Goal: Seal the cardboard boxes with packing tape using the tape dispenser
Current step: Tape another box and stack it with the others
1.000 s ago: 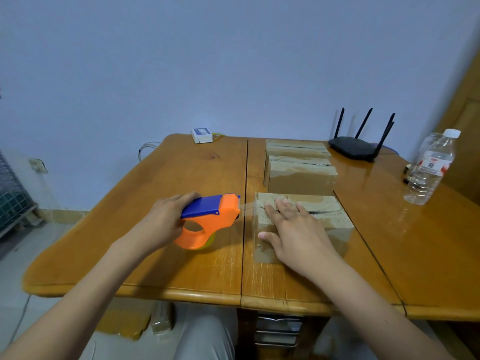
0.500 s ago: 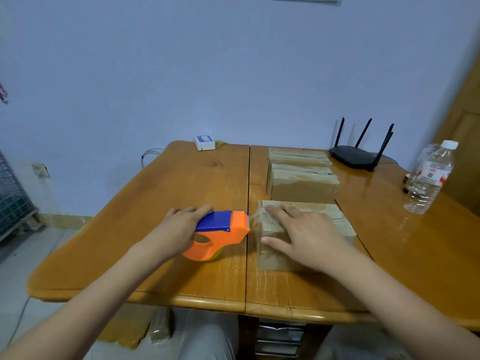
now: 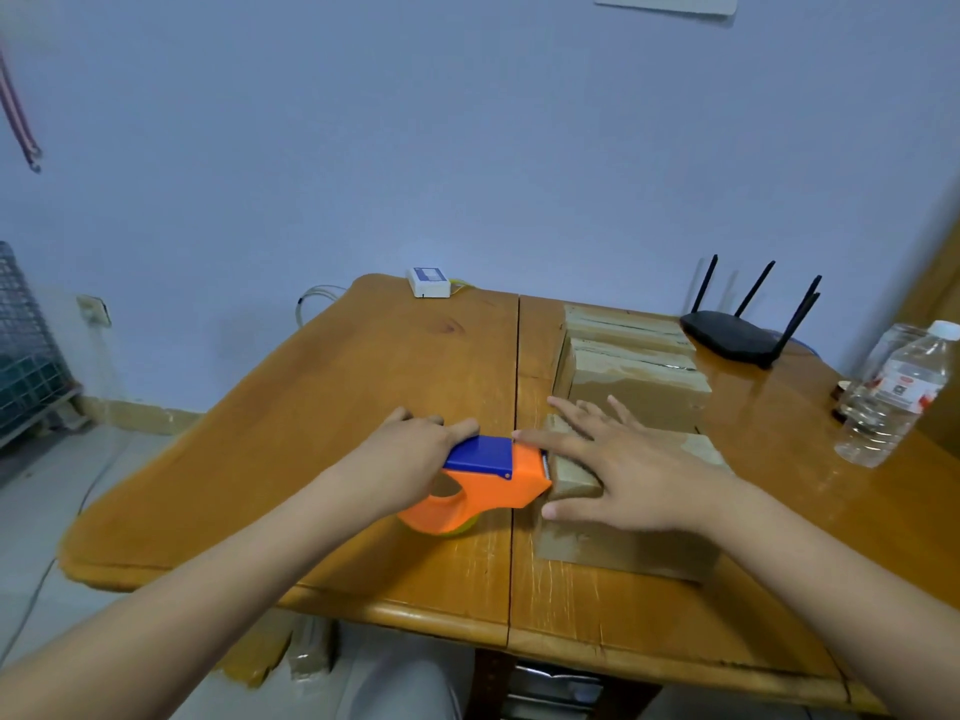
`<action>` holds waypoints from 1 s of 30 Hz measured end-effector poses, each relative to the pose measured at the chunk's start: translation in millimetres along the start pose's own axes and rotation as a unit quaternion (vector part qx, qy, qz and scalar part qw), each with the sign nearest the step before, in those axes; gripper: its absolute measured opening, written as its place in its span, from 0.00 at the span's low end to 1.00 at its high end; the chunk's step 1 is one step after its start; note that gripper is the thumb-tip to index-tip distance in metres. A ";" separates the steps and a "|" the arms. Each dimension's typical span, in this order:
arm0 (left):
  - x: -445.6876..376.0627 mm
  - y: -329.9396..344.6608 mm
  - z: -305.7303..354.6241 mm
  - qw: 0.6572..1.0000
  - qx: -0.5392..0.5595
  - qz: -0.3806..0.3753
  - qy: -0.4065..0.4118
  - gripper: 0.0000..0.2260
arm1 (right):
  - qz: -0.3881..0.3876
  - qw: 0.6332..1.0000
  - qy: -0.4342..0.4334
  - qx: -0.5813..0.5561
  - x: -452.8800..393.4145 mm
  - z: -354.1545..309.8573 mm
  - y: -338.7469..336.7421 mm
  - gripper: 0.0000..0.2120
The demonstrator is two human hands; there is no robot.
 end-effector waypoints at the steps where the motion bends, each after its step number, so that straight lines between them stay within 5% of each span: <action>1: -1.8 0.5 0.0 1.000 -0.003 -0.005 0.002 0.21 | 0.000 1.000 0.005 -0.016 -1.9 -1.0 2.9 0.39; 21: -11.3 -8.1 0.2 0.972 0.094 -0.217 -0.013 0.27 | 0.009 0.997 0.036 -0.060 -6.9 3.8 12.8 0.41; 30: -16.1 -18.8 -15.0 0.965 0.042 -0.258 -0.031 0.19 | 0.011 0.998 0.035 -0.047 -6.4 3.7 13.1 0.43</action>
Point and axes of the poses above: each hand's wrist, its own x-axis away from the middle knuckle, its own y-axis out of the palm, z = x × y, the point moved 4 cm from there along -x, towards the middle knuckle, and after that the axes turned 3 degrees about y, right-handed, at the moved point
